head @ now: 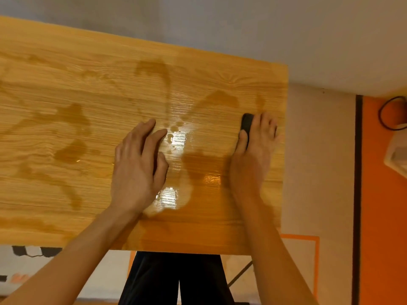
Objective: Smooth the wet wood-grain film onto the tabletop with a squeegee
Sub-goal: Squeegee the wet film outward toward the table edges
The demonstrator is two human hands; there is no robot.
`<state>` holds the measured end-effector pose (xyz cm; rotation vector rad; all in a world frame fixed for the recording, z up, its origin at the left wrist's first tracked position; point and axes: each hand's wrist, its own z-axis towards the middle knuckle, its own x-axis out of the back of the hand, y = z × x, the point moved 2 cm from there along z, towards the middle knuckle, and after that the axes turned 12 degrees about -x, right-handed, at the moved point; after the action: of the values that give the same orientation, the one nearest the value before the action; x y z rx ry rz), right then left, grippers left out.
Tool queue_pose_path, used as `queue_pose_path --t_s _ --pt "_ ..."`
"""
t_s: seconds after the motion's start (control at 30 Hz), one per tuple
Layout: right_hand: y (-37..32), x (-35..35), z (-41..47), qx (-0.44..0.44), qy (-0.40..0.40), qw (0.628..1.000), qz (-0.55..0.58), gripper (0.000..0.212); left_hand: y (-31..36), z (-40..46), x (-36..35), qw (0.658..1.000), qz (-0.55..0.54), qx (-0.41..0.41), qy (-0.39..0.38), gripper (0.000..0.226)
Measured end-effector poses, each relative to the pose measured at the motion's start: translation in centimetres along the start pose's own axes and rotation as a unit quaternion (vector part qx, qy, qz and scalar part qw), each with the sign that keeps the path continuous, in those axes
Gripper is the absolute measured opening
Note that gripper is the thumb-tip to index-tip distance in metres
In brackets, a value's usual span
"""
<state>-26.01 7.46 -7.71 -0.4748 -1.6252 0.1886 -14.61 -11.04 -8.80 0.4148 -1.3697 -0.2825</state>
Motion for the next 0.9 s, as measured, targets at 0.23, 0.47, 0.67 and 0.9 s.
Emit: queue_pose_path --t_s 0.23,0.47,0.67,0.9 --pt "-4.8 -2.9 -2.5 0.191 -0.028 0.98 -0.042 0.048 -0.1 0.1 0.2 1.0 -0.025 0.008 -0.01 0.046" --pt "-1.2 0.3 1.8 -0.041 0.042 0.996 0.063 0.046 -1.2 1.3 2.0 0.995 -0.087 -0.003 -0.038 0.057" --pt "-8.3 -4.4 -1.4 0.164 -0.057 0.985 -0.008 0.049 -2.8 7.3 2.2 0.999 -0.048 -0.012 -0.001 0.052" --pt "0.7 1.7 4.7 -0.029 0.021 0.998 0.058 0.046 -4.0 8.5 0.5 0.999 0.005 -0.04 0.005 0.046"
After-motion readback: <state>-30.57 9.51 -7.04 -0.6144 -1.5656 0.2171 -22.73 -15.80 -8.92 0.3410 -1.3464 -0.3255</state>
